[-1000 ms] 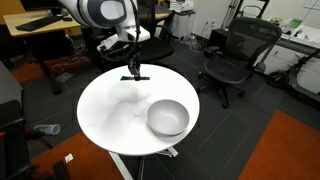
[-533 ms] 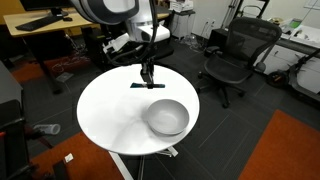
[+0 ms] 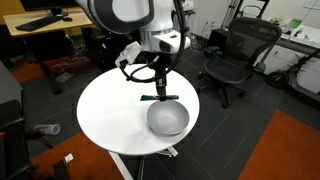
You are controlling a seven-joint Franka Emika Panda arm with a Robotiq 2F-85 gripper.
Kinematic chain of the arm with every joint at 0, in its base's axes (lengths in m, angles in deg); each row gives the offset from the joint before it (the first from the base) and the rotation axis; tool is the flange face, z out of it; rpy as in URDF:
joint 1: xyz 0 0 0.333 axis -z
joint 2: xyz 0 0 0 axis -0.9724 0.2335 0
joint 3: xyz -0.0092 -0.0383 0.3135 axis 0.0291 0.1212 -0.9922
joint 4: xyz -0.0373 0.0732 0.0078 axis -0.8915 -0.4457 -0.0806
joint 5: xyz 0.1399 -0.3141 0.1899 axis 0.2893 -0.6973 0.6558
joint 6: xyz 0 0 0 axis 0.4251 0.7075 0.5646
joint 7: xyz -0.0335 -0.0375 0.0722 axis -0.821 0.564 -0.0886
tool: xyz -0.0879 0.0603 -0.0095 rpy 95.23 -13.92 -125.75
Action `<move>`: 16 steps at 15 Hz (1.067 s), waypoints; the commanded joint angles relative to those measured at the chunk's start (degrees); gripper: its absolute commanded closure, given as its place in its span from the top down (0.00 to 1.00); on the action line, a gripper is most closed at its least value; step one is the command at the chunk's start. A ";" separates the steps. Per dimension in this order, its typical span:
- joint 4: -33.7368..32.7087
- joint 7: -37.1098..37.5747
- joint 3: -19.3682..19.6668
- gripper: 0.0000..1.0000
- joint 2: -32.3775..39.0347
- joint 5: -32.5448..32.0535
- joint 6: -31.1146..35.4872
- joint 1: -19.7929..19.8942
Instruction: Put the marker in the bowl
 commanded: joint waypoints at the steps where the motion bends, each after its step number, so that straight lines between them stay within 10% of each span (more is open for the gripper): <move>1: -3.28 -2.86 0.00 0.05 2.62 1.05 1.44 1.09; 5: -5.82 -2.84 0.04 0.05 5.71 1.66 2.16 1.31; 7: -6.95 -2.70 -0.01 0.44 6.96 2.33 1.93 1.38; 16: -9.66 -2.62 0.37 1.00 9.15 2.92 1.83 1.17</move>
